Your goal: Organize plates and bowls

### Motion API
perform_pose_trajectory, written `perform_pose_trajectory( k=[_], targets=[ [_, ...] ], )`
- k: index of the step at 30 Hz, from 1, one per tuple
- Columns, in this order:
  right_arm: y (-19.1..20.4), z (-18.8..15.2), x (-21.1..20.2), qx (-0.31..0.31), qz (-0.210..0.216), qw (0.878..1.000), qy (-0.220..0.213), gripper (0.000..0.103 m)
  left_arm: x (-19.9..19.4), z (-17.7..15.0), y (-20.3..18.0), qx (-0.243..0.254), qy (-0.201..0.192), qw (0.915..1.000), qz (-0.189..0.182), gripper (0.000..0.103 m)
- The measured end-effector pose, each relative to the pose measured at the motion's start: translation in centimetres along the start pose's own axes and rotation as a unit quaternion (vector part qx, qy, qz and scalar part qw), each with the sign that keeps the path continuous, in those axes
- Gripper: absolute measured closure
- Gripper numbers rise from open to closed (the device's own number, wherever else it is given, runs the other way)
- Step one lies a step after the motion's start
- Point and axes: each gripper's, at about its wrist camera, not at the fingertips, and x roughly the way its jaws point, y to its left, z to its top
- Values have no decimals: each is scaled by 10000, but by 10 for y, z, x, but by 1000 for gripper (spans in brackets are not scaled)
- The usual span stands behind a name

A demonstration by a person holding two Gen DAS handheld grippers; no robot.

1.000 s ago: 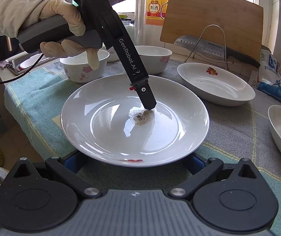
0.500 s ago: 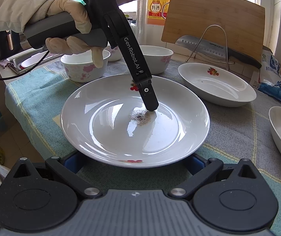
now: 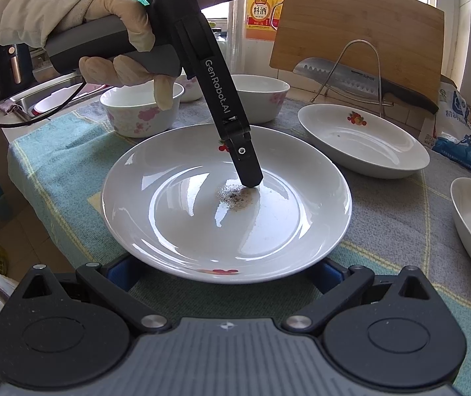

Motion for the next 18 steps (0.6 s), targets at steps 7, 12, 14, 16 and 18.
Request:
perform_pose_trajectory(
  k=[7, 12, 14, 16, 18],
  targets=[
    [-1, -1, -3, -1, 1, 10000, 80, 0, -2, 2, -4, 55, 12, 9999, -84, 37],
    [-3, -2, -8, -43, -27, 9999, 148, 0, -3, 4, -9, 96, 24, 9998, -148, 37],
    [-5, -2, -10, -45, -22, 9999, 160, 0, -3, 6, -11, 105, 34, 9998, -156, 37],
    [-7, -2, -14, -23, 3, 9999, 157, 0, -3, 8, -14, 127, 32, 9998, -163, 37],
    [-10, -2, -17, -12, 21, 9999, 154, 0, -4, 10, -17, 126, 14, 9998, -183, 37]
  ],
)
